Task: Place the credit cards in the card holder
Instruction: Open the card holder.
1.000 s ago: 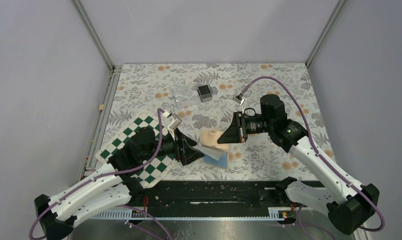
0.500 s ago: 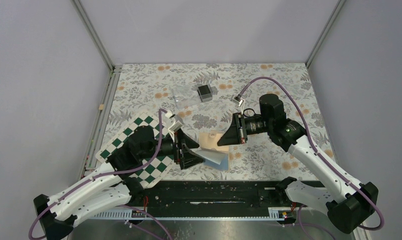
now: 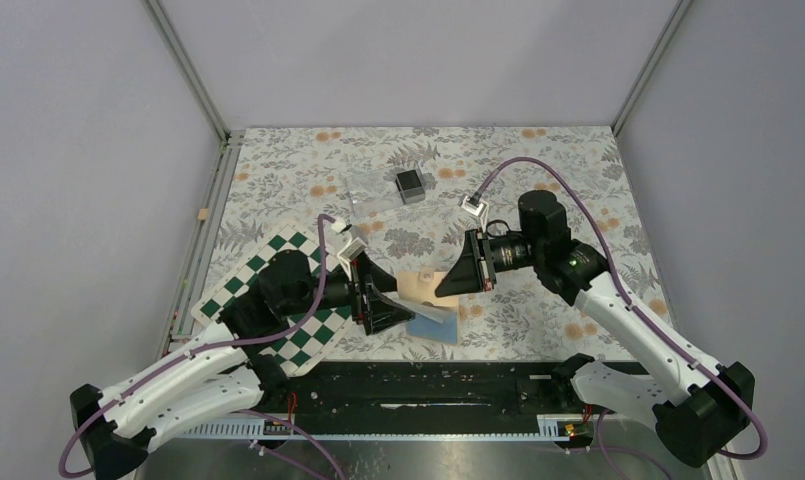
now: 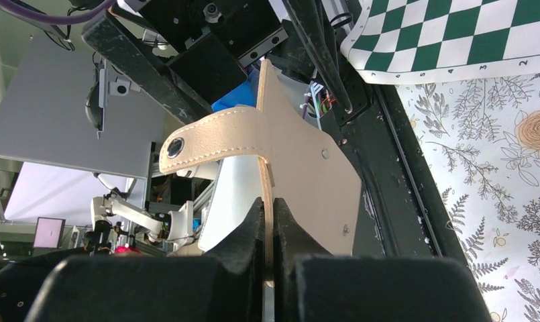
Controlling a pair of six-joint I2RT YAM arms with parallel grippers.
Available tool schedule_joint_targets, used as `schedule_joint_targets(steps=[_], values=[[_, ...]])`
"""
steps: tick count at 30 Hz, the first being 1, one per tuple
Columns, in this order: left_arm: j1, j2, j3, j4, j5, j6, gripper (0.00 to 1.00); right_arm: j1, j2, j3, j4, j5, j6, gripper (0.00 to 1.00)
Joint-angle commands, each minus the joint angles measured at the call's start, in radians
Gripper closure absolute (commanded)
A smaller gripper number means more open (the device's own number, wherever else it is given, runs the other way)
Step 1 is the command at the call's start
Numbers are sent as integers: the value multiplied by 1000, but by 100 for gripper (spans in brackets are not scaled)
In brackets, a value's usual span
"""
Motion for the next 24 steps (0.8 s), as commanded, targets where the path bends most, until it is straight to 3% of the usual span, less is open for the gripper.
schedule_joint_targets(steps=[1, 10, 13, 18, 24], values=[[3, -5, -12, 148, -39, -21, 15, -5, -17, -11, 104, -52, 56, 100], [2, 60, -13, 197, -47, -36, 16, -5, -16, -41, 294, -61, 216, 100], [7, 67, -16, 220, -55, -47, 21, -5, -15, -42, 301, -58, 232, 100], [21, 68, -27, 274, -43, -75, 41, -6, 2, -43, 302, -50, 246, 100], [36, 68, -31, 290, -7, -89, 73, -6, 17, -28, 296, -20, 255, 90]])
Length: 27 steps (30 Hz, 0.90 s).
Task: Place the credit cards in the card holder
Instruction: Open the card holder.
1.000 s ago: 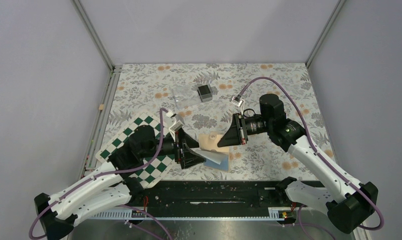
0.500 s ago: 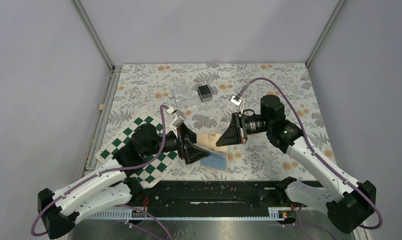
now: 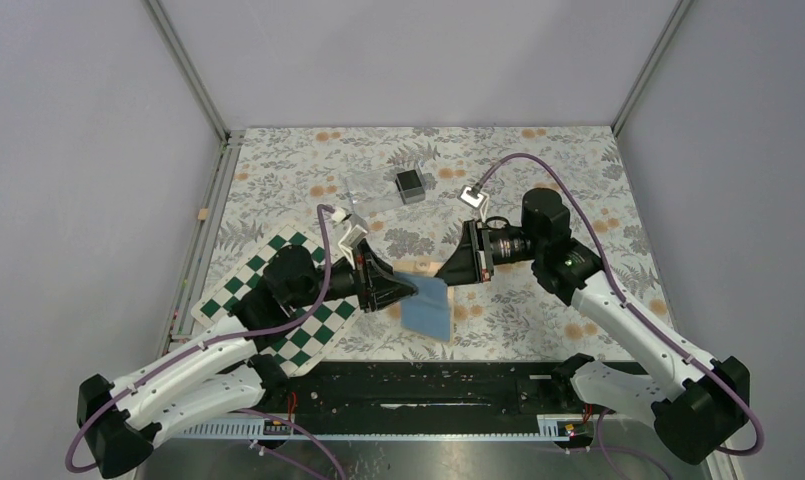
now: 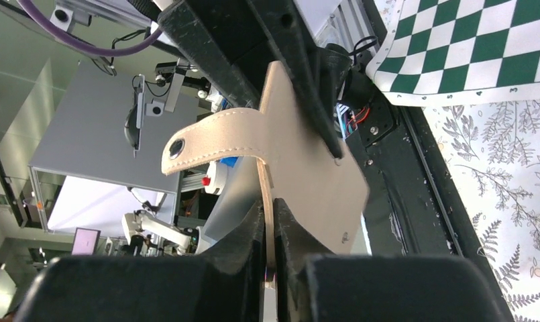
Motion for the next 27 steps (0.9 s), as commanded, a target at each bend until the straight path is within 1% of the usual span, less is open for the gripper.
schedule_joint_targets(steps=[1, 2, 3, 6, 9, 11, 13, 15, 19, 24, 26, 27], values=[[15, -5, -12, 90, 17, -15, 81, -5, 6, 18, 46, 6, 24, 86], [20, -10, -15, 90, 14, -22, 88, -5, 7, 22, 40, 14, 21, 81], [23, -14, -19, 93, 9, -31, 92, -6, 7, 28, 25, 26, 10, 71], [38, -33, -30, 101, -7, -58, 100, -13, -1, 47, -49, 78, -45, 46], [51, -55, -38, 91, -32, -82, 100, -46, -31, 50, -149, 148, -100, 29], [60, -68, -39, 88, -44, -96, 100, -69, -58, 35, -170, 176, -116, 21], [67, -78, -37, 88, -45, -112, 100, -79, -79, 17, -172, 176, -125, 15], [70, -81, -29, 93, -36, -124, 100, -80, -83, 4, -175, 160, -136, 13], [70, -60, 4, 78, 4, -130, 100, -74, -59, 3, -183, 119, -140, 13], [70, -34, 17, 86, 32, -142, 100, -12, -30, 51, -261, 143, -219, 14], [70, -29, 17, 97, 32, -152, 100, 11, -15, 60, -281, 154, -238, 18], [70, -27, 17, 102, 32, -157, 100, 20, -10, 59, -278, 157, -241, 23]])
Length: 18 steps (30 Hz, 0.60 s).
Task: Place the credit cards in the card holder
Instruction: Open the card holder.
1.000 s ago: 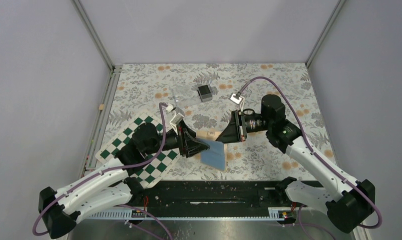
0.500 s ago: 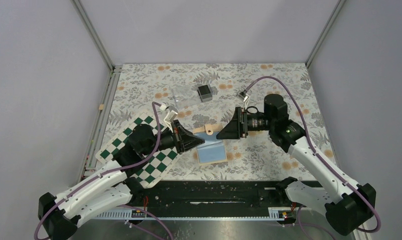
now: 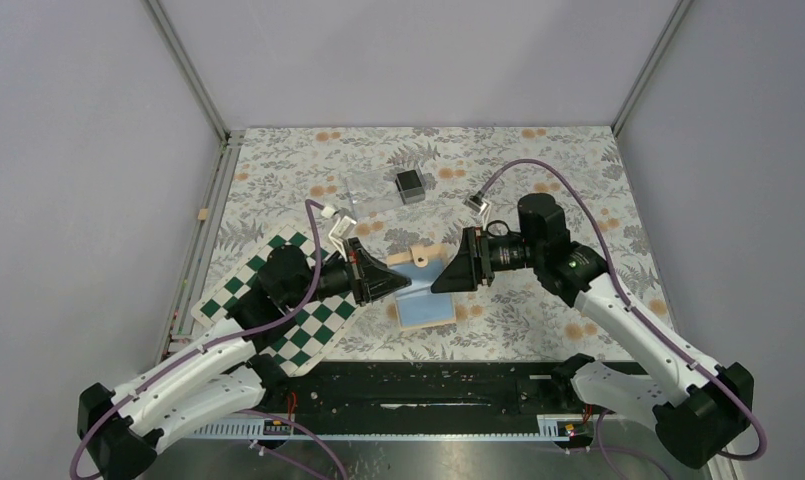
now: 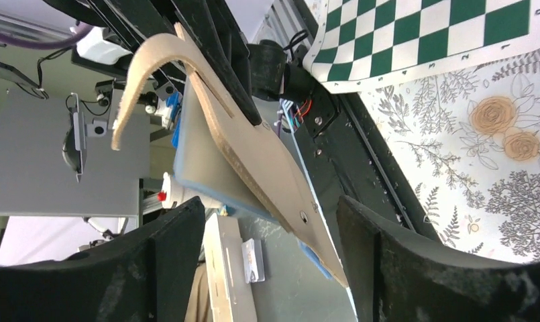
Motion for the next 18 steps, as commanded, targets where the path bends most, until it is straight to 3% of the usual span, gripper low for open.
schedule_joint_targets(steps=[1, 3, 5, 6, 7, 9, 12, 15, 18], values=[[4, 5, 52, 82, 31, -31, 100, 46, 26, 47, -32, 11, -61, 30], [4, 9, 54, 80, 35, -33, 100, 51, 31, 32, 25, 5, -27, 49], [5, 13, 58, 68, 41, -30, 92, 51, 33, 18, 75, 2, 6, 70], [5, 14, 57, 63, 44, -29, 84, 51, 34, 13, 89, 5, 16, 82], [5, 14, 57, 58, 46, -28, 68, 51, 36, 12, 97, 12, 27, 96], [7, 9, 51, 50, 44, -29, 38, 50, 43, 7, 114, 29, 55, 100], [10, -22, 16, 62, 30, -47, 15, 48, 41, -6, 141, 67, 103, 100], [18, -63, -40, 79, 11, -75, 8, 40, 29, -36, 246, 71, 185, 100], [26, -94, -104, 129, 14, -121, 7, 30, 24, -53, 313, 76, 250, 100]])
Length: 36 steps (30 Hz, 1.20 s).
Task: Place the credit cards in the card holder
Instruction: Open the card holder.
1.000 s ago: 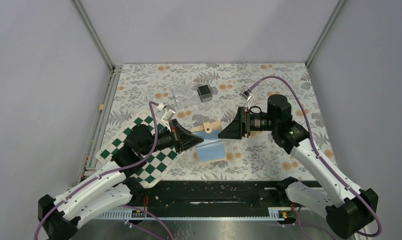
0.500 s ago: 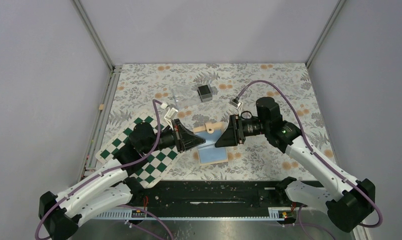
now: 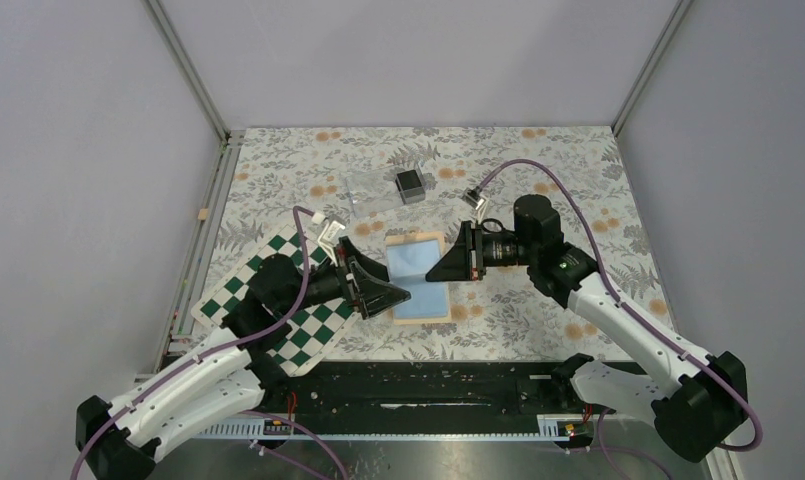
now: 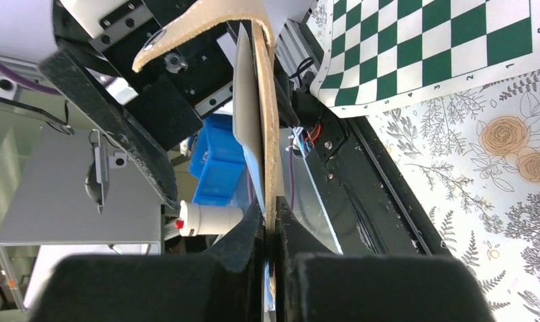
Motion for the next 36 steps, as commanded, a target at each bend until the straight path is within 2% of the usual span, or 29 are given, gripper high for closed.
schedule_joint_targets(steps=[1, 8, 10, 11, 13, 14, 15, 16, 19, 21, 30, 36], values=[[12, -44, -76, 135, 5, -73, 8, -9, -19, -20, 177, 16, 131, 100], [12, 6, -123, 248, 63, -145, 19, -10, -10, -57, 309, 17, 246, 100], [13, 25, -125, 266, 71, -151, 24, -12, -9, -62, 330, 15, 265, 100], [13, 32, -126, 279, 73, -157, 31, -12, -7, -61, 328, 13, 267, 100], [13, 44, -125, 306, 84, -165, 66, -22, -6, -60, 315, 8, 261, 95], [14, 49, -120, 311, 89, -167, 81, -33, -8, -62, 309, 6, 258, 88], [13, 54, -113, 303, 93, -167, 94, -44, -12, -65, 301, 7, 254, 74], [13, 59, -104, 286, 96, -165, 100, -58, -17, -68, 284, 13, 246, 63], [14, 68, -72, 238, 117, -164, 100, -91, -27, -56, 175, 46, 177, 34], [14, 69, -56, 214, 131, -169, 100, -95, -16, -22, 71, 69, 100, 27], [14, 80, -11, 140, 212, -192, 100, -95, 62, 29, 42, -35, 22, 24], [13, 124, 28, 75, 299, -187, 100, -95, 82, 18, 137, -144, 44, 26]])
